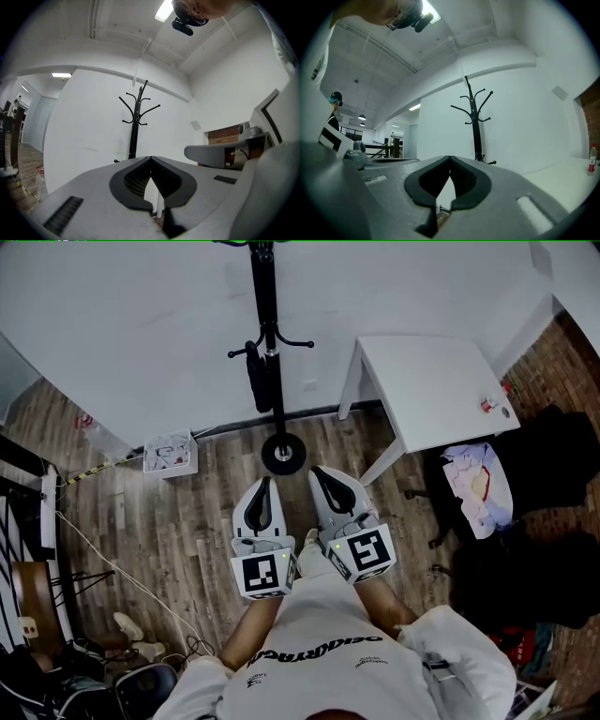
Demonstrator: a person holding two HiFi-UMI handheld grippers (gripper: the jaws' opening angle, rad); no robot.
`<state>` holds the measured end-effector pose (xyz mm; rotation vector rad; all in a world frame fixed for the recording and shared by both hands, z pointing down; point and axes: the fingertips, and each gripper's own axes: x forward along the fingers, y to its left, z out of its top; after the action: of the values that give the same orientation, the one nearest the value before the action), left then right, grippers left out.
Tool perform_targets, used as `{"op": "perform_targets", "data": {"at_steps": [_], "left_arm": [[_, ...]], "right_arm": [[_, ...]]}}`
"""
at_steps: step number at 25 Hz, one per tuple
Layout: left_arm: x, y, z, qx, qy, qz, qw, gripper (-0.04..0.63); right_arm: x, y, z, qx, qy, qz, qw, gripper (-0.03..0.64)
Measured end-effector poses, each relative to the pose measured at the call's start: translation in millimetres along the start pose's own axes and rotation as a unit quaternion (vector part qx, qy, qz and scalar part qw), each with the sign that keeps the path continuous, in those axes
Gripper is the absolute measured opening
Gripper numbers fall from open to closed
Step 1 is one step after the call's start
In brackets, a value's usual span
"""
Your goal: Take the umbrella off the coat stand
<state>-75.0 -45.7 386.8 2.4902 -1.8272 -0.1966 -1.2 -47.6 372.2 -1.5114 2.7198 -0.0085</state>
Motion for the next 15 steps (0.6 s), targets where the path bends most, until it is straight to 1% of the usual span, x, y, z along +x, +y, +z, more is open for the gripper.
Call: {"op": "perform_targets", "data": {"at_steps": [4,9,13,15], "left_arm": [[45,17,-1,0.006,0.007,0.011,0.9999,-0.003],[87,32,-21,0.019,0.03,0.03,0.9989,-0.003],[119,39,-32,0.015,0.032,0.037,0.9987,-0.002],[137,43,-37,0.012,0.031,0.034,0.9989,-0.002]], "right_arm": [[38,-21,0,0.003,-0.001,0.007,1.0,0.002],[75,-49,-3,0.018,-0.002,0.013,1.0,0.002],[96,-72,-2,0.013,-0.005,0.024,1.0,0.002],[106,-85,-7,0.014,-0.002,0.026,1.0,0.002]]}}
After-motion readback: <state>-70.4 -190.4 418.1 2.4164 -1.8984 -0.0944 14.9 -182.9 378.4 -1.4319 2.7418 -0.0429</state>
